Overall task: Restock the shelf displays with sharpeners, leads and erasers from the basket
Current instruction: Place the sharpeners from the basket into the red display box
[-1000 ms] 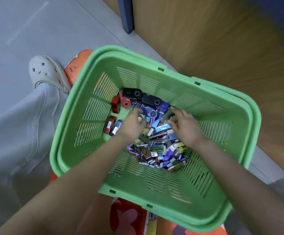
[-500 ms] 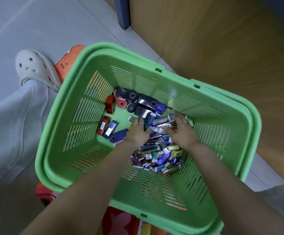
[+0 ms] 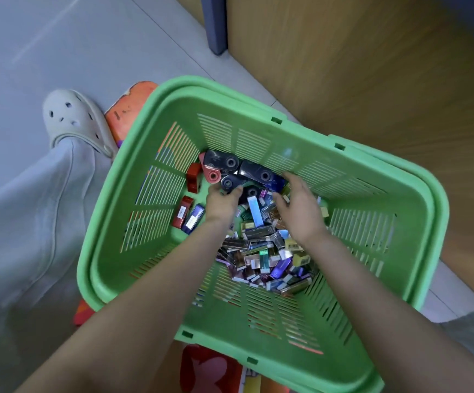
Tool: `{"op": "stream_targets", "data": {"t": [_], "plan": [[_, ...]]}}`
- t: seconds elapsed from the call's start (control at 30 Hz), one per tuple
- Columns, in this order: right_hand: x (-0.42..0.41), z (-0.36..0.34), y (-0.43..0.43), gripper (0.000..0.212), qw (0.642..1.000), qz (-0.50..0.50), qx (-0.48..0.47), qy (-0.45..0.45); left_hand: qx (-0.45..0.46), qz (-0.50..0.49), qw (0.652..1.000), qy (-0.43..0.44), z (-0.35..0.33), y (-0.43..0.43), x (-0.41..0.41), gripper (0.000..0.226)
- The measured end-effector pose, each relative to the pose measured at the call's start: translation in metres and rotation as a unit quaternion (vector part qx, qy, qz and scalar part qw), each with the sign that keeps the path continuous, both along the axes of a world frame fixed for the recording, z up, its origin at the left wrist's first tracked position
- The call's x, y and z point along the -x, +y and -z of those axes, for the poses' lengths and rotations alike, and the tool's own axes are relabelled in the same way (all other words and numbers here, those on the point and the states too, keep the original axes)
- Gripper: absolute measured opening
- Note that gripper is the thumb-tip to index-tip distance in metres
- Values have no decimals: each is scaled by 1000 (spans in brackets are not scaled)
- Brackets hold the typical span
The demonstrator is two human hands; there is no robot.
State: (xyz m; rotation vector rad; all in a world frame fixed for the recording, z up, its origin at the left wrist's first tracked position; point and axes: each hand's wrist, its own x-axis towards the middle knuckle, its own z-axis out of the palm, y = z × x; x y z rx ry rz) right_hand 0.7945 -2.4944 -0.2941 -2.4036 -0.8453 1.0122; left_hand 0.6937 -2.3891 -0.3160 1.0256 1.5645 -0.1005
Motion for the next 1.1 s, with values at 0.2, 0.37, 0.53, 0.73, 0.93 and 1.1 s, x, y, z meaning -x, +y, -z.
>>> {"op": "stream_targets", "data": {"t": [0.2, 0.37, 0.53, 0.73, 0.93, 1.1], "plan": [[13, 23, 30, 40, 986, 140, -54, 77, -7, -10, 1000, 16, 15, -3, -3, 45], [20, 37, 42, 51, 981, 183, -28, 64, 59, 39, 997, 16, 24, -1, 1, 39], [25, 41, 54, 41, 997, 77, 28, 14, 43, 214, 975, 46, 12, 9, 24, 17], [40, 44, 67, 42, 977, 165, -24, 136, -28, 181, 980, 78, -8, 16, 55, 25], [64, 45, 60, 33, 985, 25, 12, 171, -172, 424, 876, 152, -35, 28, 74, 34], [55, 43, 26, 40, 982, -189, 29, -5, -263, 642, 686, 218, -37, 37, 73, 58]]}}
